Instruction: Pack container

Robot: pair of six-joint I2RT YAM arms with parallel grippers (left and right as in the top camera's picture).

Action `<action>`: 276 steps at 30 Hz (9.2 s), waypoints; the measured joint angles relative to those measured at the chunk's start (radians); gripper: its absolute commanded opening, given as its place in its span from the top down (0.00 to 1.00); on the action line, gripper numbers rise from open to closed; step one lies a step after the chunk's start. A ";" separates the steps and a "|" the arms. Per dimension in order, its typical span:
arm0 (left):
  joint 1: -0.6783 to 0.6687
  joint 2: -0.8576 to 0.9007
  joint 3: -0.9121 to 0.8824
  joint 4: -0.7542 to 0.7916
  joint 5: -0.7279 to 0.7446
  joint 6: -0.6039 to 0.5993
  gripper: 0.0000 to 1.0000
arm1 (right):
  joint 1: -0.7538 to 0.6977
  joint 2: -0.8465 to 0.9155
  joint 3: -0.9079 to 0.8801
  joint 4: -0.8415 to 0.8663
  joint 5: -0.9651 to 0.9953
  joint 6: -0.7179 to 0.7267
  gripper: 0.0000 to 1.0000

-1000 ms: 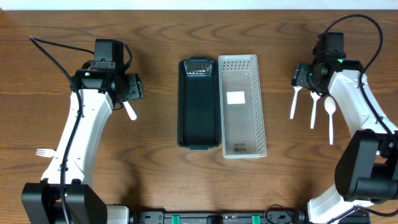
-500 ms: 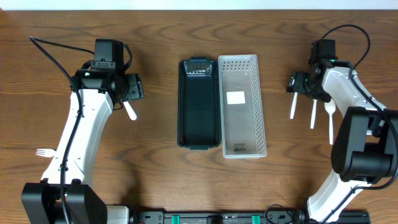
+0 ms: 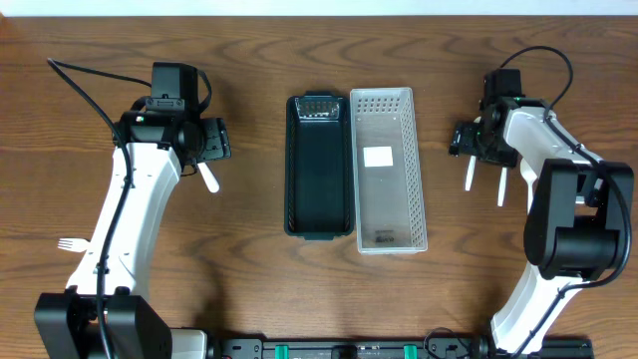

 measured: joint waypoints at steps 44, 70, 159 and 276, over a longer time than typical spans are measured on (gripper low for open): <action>0.000 0.000 0.000 0.000 0.000 0.000 0.23 | 0.323 -0.163 0.401 -0.292 -0.071 0.042 0.99; 0.000 0.000 0.000 0.000 0.000 0.000 0.23 | 0.449 -0.067 0.405 -0.310 -0.045 -0.033 0.27; 0.000 0.000 0.000 0.000 0.000 0.000 0.23 | 0.234 -0.357 0.223 -0.155 -0.112 -0.080 0.99; 0.000 0.000 0.000 -0.012 0.000 0.000 0.22 | 0.363 -0.380 0.051 -0.014 -0.270 0.003 0.99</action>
